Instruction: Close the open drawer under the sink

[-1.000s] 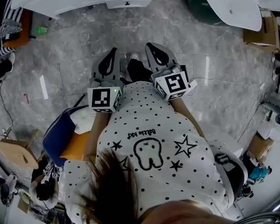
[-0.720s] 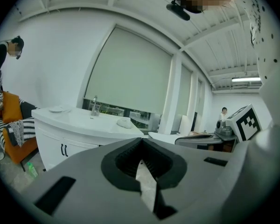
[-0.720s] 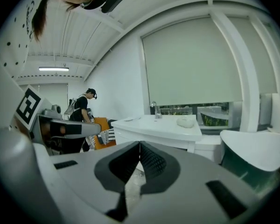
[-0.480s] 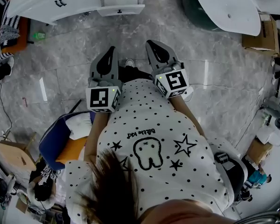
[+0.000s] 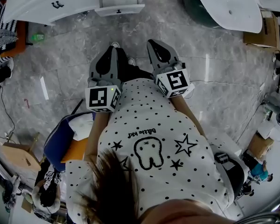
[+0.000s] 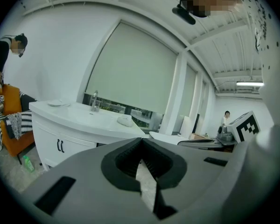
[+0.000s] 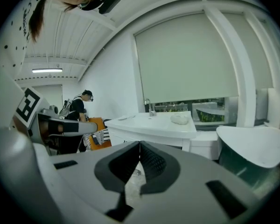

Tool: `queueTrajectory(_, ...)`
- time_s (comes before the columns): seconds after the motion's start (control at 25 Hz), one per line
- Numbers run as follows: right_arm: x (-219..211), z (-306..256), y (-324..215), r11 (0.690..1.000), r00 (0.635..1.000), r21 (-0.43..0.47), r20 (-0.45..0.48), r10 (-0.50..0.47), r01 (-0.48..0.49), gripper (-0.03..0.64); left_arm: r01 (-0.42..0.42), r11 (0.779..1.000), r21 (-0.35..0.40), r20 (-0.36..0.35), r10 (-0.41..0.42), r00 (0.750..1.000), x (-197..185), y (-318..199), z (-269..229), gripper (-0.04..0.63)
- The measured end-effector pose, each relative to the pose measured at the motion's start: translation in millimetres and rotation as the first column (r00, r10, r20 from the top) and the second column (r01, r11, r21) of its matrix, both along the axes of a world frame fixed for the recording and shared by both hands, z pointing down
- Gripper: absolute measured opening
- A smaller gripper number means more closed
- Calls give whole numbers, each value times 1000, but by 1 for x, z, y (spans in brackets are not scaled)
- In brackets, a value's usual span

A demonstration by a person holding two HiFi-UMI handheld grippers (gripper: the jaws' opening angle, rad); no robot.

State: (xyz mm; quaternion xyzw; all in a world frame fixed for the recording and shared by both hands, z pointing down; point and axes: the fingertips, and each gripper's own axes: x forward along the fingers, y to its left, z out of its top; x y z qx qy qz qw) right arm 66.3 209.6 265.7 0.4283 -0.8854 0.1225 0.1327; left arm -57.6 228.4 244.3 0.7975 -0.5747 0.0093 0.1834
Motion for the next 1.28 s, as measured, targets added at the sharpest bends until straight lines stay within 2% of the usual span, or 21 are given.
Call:
queueTrajectory(0.4, -26, -4, -66, 997, 996, -5, -14, 83, -83, 14, -67, 998, 2, -22, 67, 997, -30, -82, -6, 6)
queueTrajectory(0.6, -34, -7, -93, 990, 990, 4, 1, 138, -138, 14, -153, 988, 5, 10, 153, 988, -32, -112, -7, 6)
queueTrajectory(0.72, -37, -7, -105, 986, 986, 6, 4, 168, -168, 14, -176, 984, 11, 28, 175, 984, -38, -123, -9, 6)
queueTrajectory(1.0, -57, -1, -122, 986, 986, 3, 6, 166, -166, 14, -154, 988, -11, 2, 154, 988, -61, -141, 0, 6)
queueTrajectory(1.28, -52, 5, -133, 984, 984, -4, 1, 176, -176, 14, -97, 993, -61, -12, 97, 995, -70, -153, 13, 6)
